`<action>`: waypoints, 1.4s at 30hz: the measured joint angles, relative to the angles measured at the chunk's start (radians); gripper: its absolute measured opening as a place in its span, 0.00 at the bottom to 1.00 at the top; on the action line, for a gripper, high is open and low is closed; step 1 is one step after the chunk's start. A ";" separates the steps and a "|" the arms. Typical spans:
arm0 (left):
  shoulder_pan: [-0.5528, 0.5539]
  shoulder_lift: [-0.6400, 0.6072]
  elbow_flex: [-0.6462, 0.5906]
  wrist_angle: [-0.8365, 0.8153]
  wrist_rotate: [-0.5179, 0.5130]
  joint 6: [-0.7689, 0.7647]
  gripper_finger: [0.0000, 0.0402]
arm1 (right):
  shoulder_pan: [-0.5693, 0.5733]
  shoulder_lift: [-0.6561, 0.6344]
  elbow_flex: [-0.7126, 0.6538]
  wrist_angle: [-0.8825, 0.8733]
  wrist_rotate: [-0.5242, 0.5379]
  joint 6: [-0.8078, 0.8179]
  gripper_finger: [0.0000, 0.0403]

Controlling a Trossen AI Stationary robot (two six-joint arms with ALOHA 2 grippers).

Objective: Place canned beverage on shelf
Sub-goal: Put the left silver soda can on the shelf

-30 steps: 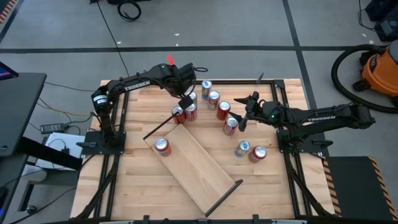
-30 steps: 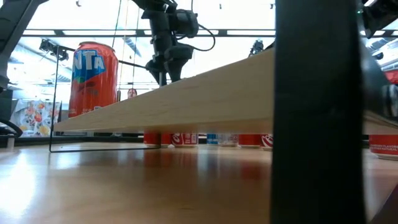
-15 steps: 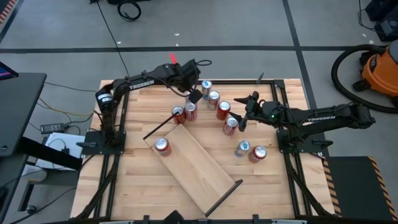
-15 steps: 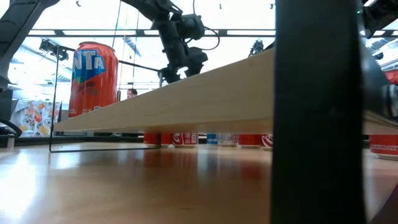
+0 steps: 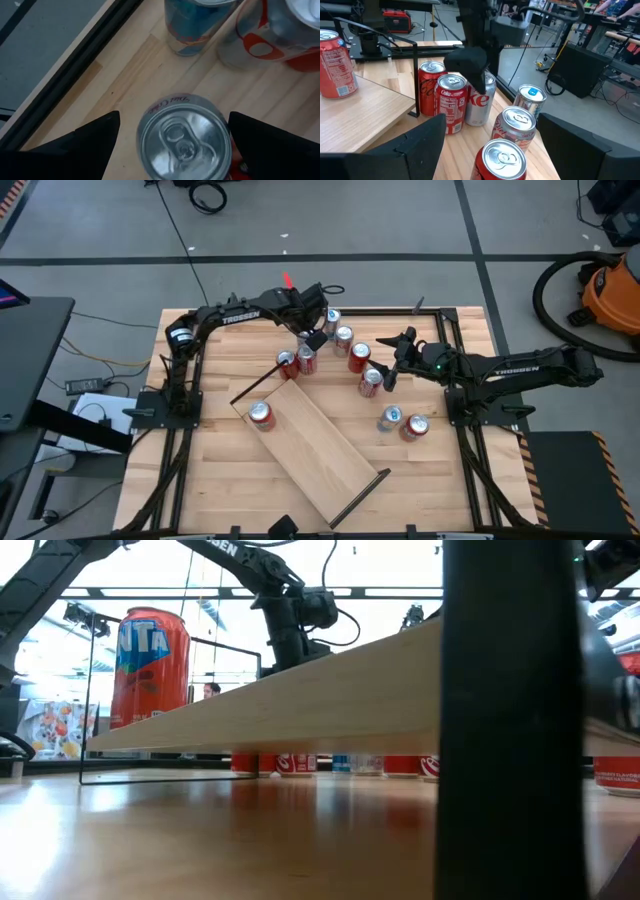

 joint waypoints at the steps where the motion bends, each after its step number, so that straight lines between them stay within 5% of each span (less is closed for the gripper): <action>1: 0.002 0.003 0.000 -0.009 0.003 0.000 0.96 | 0.000 0.000 0.000 -0.001 0.000 0.000 0.81; 10: 0.025 0.007 0.000 -0.038 0.057 -0.029 0.95 | 0.000 0.000 0.000 -0.005 0.000 -0.006 0.81; 21: 0.040 0.021 0.000 -0.069 0.117 -0.003 0.78 | 0.000 0.000 0.000 -0.005 0.000 -0.008 0.81; 30: 0.039 0.017 0.003 -0.071 0.116 0.066 0.77 | 0.000 0.000 0.000 -0.010 0.000 -0.008 0.81; 42: -0.002 0.011 0.273 -0.217 0.102 0.202 0.77 | 0.000 0.000 0.000 -0.023 0.000 -0.015 0.81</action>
